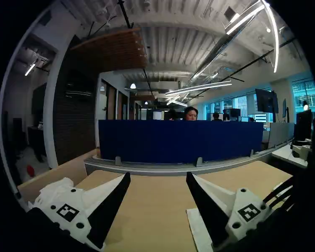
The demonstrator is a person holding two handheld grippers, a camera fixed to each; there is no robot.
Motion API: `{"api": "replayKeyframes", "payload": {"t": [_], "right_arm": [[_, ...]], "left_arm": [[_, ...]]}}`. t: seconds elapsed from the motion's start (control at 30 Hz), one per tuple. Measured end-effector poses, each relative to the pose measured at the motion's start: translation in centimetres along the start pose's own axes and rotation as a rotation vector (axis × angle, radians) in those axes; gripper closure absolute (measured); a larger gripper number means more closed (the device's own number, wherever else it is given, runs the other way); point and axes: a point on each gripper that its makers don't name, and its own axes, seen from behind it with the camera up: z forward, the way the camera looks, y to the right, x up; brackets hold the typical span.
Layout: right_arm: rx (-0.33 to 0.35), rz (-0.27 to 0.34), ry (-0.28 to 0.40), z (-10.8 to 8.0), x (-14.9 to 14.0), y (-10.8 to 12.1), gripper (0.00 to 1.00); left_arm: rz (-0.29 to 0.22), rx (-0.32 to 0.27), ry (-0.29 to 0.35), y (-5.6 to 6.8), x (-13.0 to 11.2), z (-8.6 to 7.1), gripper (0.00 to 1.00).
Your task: Fold towel
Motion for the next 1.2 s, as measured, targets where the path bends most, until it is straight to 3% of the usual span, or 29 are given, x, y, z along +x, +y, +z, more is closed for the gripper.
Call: {"api": "replayKeyframes", "payload": {"t": [0.27, 0.47, 0.93, 1.2], "right_arm": [[0.050, -0.034, -0.031, 0.1, 1.9, -1.4, 0.00], [0.097, -0.069, -0.066, 0.0, 2.1, -2.5, 0.00], [0.299, -0.166, -0.250, -1.0, -1.7, -7.3, 0.00], [0.327, -0.178, -0.291, -1.0, -3.3, -8.1, 0.00]], "left_arm": [[0.019, -0.028, -0.041, 1.1, -0.3, -0.1, 0.01], [0.055, -0.105, -0.101, 2.5, -1.1, -0.2, 0.01], [0.113, -0.344, -0.274, 6.7, -5.1, -0.7, 0.01], [0.135, -0.383, -0.308, 7.6, -6.8, -0.5, 0.01]]}}
